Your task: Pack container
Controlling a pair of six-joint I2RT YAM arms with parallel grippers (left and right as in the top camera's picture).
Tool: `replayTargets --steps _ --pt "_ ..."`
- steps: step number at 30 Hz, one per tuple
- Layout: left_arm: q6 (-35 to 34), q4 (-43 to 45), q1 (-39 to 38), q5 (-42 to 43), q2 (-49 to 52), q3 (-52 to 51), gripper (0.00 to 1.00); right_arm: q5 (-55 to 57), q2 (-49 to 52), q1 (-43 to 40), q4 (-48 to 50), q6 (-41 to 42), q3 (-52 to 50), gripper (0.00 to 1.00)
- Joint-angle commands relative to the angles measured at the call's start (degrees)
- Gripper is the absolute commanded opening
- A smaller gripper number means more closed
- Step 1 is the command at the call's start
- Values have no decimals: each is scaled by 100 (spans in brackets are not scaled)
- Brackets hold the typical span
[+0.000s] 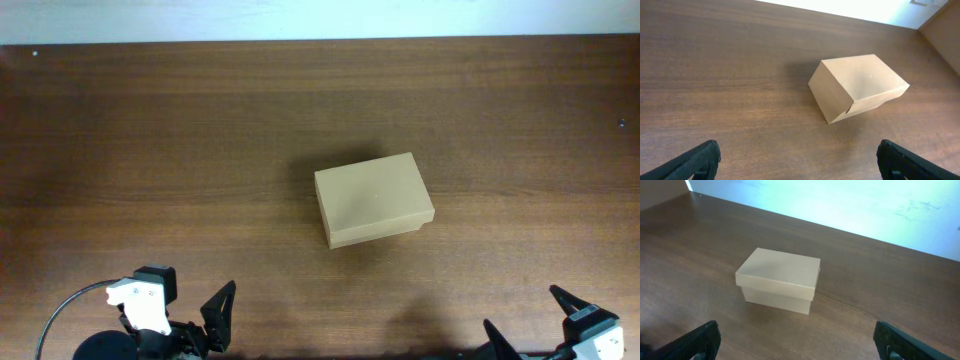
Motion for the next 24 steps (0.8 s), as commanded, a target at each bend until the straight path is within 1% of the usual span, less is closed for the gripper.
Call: replayTargets --steps 1,21,24 --pt "-107 22 -22 87 -39 -59 100 24 -2 -42 31 46 -44 99" --pt "-105 -22 -22 85 -39 -59 100 24 -2 -42 31 46 -46 99" --pt "-101 -376 -22 74 -39 -59 99 24 -2 -42 31 46 -46 99"
